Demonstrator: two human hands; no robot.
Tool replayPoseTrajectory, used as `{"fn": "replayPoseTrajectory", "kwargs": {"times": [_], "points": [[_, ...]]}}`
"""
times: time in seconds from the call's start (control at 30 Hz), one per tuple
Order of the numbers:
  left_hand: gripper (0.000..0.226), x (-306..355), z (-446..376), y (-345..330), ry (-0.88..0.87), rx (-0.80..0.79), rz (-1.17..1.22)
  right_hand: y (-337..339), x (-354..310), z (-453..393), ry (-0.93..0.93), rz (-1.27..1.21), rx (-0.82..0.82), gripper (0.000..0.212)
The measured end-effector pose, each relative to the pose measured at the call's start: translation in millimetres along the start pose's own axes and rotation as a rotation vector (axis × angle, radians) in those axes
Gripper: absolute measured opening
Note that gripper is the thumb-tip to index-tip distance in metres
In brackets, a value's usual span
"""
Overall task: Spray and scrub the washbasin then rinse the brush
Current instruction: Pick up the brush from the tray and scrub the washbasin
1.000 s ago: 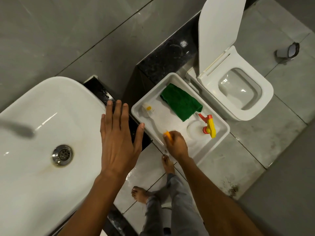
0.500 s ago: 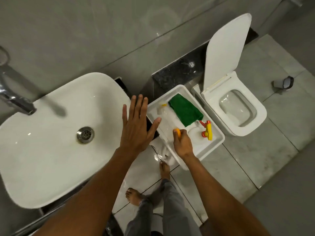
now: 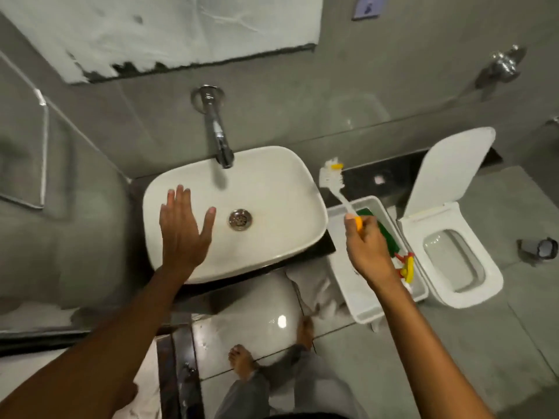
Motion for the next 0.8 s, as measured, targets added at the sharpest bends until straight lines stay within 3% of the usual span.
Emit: {"fn": "replayPoseTrajectory", "kwargs": {"times": [0.13,0.2,0.33,0.5,0.6,0.7,0.8], "points": [[0.069,-52.2,5.1,9.4,0.142,0.019,0.007,-43.1,-45.1,40.1,0.191,0.302,-0.185,0.042],[0.068,-60.3,16.5,6.0,0.153,0.006,0.046,-65.1,-56.4,48.6,0.271,0.530,-0.200,0.042],[0.069,-68.5,41.3,-1.7,0.155,-0.049,0.039,-87.9,-60.2,41.4,0.145,0.734,-0.186,0.043],[0.068,-75.7,40.9,-2.0,0.162,-0.066,-0.040,-141.9,-71.0,98.1,0.252,0.899,-0.585,0.042],[0.068,-75.1,38.8,-1.9,0.176,-0.081,-0.037,-175.2,-82.1,149.2,0.197,0.805,-0.797,0.027],[0.066,-76.5,38.0,-3.5,0.185,-0.084,-0.016,-188.1,-85.9,152.2,0.175,0.756,-0.780,0.031],[0.063,-79.6,39.3,-7.2,0.196,-0.070,-0.002,-160.0,-71.9,86.2,0.161,0.862,-0.484,0.042]]}}
Point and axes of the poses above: each hand's wrist, its own z-axis away from the middle knuckle, its own y-axis out of the back of the hand, x = y × z, the point moved 7 cm from there along -z, towards the middle knuckle, and after that the axes turned 15 degrees about x, right-handed, at the moved point
